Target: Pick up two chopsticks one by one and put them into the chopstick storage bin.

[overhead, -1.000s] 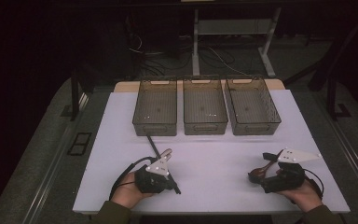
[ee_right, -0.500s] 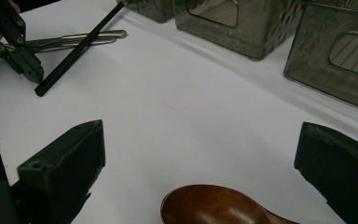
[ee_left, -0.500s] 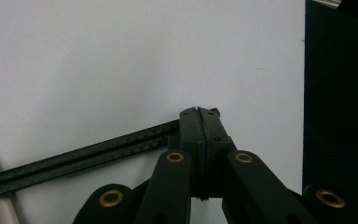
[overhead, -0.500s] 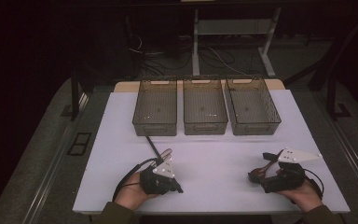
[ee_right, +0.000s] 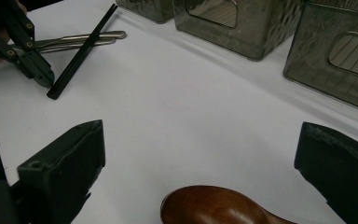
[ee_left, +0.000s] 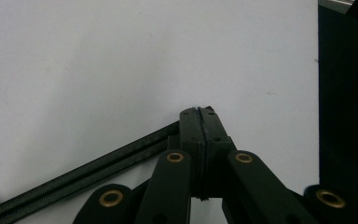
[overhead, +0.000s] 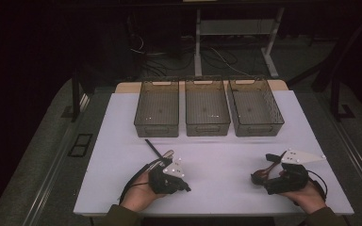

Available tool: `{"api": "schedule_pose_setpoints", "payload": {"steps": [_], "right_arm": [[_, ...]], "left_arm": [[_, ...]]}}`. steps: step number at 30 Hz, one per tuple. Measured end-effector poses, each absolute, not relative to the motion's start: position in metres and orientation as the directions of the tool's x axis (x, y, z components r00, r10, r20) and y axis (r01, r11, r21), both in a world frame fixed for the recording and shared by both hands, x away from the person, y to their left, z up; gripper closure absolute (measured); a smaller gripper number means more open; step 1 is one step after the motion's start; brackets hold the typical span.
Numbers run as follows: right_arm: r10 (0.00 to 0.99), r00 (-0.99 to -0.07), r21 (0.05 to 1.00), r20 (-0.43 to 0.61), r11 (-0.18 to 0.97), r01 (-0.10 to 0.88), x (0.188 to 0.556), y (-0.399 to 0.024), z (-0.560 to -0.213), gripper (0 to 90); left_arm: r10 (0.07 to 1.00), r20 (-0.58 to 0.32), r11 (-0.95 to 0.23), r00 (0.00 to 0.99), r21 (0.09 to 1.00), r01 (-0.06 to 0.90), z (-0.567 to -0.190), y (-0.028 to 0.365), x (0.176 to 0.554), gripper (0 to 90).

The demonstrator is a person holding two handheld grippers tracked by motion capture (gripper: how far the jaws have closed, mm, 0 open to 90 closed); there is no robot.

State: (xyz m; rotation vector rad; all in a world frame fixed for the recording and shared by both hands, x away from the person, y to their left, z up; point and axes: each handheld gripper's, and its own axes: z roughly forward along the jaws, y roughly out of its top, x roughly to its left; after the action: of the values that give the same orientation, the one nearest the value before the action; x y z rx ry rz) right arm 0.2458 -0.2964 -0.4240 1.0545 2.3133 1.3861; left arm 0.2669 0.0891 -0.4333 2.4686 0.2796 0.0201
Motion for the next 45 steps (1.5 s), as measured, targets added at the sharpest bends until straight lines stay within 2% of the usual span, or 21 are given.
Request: {"api": "schedule_pose_setpoints", "payload": {"steps": [17,32,45], "right_arm": [[0.693,-0.705,0.838,0.151,0.288,0.463,0.247,-0.296,-0.425,2.2],[0.694,-0.704,0.837,0.150,0.289,0.464,0.247,-0.296,-0.425,2.2],[0.695,-0.702,0.837,0.153,0.287,0.466,0.247,-0.296,-0.425,2.2]], "left_arm": [[0.237,-0.038,-0.765,0.971,0.608,0.211,-0.435,0.074,0.276,89.0],[0.223,-0.040,-0.770,0.974,0.605,0.202,-0.437,0.061,0.288,89.0],[0.246,-0.054,-0.735,0.968,0.640,0.223,-0.440,0.047,0.300,89.1]]}}
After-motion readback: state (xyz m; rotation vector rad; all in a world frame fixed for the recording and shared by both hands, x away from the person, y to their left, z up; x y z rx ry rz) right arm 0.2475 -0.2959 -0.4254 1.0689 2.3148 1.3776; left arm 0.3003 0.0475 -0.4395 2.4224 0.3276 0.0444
